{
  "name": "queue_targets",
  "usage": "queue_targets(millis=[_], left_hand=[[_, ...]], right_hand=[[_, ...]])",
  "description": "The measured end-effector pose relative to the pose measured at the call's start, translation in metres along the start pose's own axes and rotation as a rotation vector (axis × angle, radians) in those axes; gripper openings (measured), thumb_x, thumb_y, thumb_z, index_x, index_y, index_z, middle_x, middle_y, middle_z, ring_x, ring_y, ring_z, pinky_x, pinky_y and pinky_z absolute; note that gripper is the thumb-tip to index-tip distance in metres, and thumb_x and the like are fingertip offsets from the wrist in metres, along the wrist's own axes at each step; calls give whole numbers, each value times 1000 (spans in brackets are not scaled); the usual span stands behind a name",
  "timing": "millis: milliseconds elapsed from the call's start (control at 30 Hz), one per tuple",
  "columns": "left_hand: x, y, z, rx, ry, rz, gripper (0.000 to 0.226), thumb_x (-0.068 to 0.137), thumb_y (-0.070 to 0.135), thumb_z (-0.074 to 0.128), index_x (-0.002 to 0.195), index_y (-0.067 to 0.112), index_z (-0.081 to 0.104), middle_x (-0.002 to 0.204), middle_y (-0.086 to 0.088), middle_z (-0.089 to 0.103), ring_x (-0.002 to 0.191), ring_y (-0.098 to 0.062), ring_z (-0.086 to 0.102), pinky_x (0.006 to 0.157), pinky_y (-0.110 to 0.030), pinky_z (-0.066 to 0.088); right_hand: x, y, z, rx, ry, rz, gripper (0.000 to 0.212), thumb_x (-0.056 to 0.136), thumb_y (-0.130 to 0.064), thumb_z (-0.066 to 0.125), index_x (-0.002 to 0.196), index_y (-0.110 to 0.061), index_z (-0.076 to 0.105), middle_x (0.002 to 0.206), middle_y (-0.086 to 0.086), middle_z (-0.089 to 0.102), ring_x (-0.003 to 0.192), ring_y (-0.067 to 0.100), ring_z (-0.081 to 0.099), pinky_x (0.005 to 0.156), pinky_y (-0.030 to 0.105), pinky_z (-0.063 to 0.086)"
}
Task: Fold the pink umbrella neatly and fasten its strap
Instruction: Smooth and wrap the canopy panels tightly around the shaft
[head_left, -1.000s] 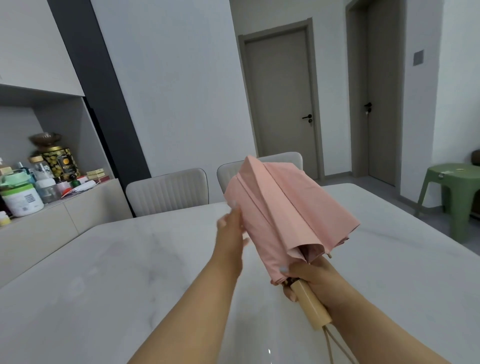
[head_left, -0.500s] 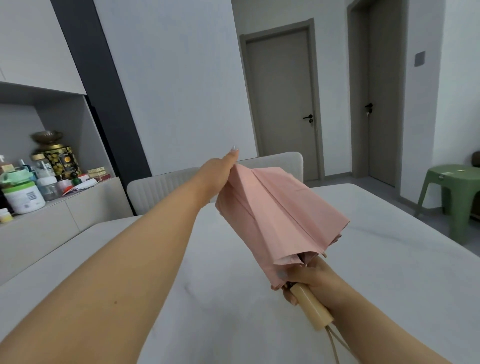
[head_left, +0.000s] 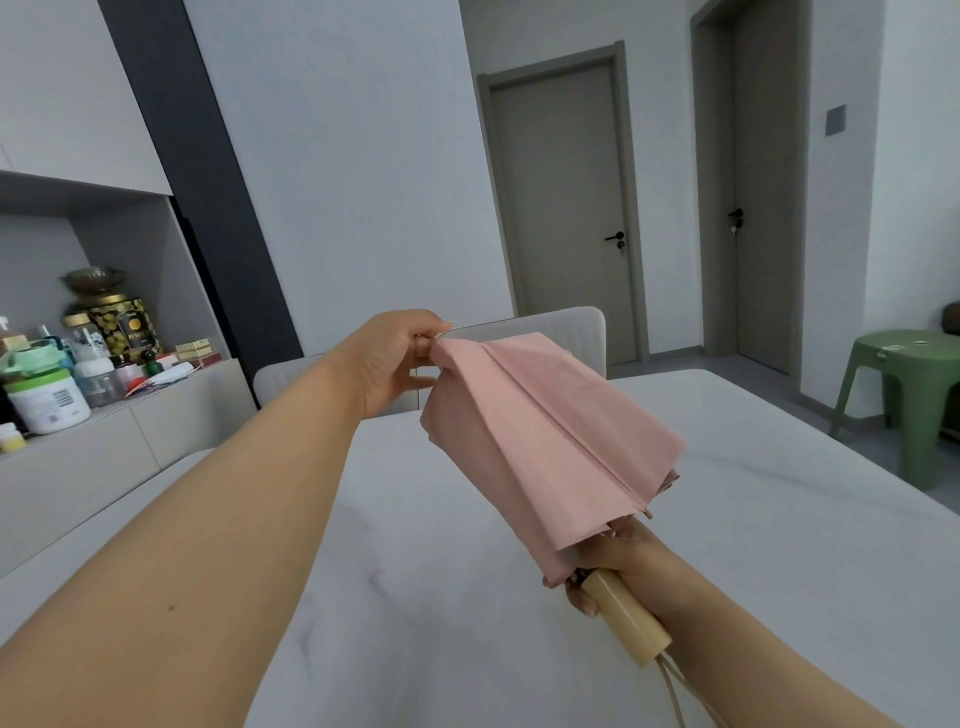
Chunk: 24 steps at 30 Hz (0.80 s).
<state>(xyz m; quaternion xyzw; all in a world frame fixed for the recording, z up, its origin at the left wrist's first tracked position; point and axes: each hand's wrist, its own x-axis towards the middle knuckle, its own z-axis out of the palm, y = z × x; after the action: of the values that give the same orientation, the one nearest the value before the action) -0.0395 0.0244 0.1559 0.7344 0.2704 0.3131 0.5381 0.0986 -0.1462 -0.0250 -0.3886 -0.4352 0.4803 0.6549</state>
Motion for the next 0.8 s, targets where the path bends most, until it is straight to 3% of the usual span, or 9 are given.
queue_targets(millis=[133,267,400,600,733,800], left_hand=[[-1,3,0,-33,94,-2,11,88,3,58,84,14,58,69,-3,52,65,-17,51,72,-33,45],[0,2,-3,201,77,-27,11,89,10,60,98,13,65,83,1,60,82,-15,55,86,-36,43],[-1,5,-1,259,132,-5,19,90,4,56,96,16,68,88,-2,62,87,-16,55,86,-34,43],[-3,4,10,409,119,35,20,97,27,54,98,22,73,89,8,58,78,-13,45,77,-30,35],[-4,7,21,369,77,6,23,97,25,54,100,11,73,91,0,57,66,-14,49,59,-25,41],[-2,8,25,355,96,-6,23,96,18,55,101,2,71,87,-6,61,64,-15,56,59,-26,51]], right_hand=[[0,0,0,-36,-41,-4,11,56,6,67,67,4,66,67,22,59,59,27,57,42,27,41],[2,4,-1,-19,-81,-1,23,57,-4,72,77,4,66,68,22,59,63,30,57,42,27,42],[2,4,-2,-7,-94,-20,18,61,1,68,79,1,66,69,21,57,65,30,56,42,27,41],[6,12,-8,88,-42,47,40,53,-7,74,89,6,65,85,31,59,62,29,61,39,26,41],[9,15,-11,170,-61,59,62,39,-17,92,91,5,67,85,29,62,61,28,63,38,26,42],[8,15,-10,197,-64,67,64,37,-20,94,90,4,68,85,30,63,60,28,62,37,26,41]])
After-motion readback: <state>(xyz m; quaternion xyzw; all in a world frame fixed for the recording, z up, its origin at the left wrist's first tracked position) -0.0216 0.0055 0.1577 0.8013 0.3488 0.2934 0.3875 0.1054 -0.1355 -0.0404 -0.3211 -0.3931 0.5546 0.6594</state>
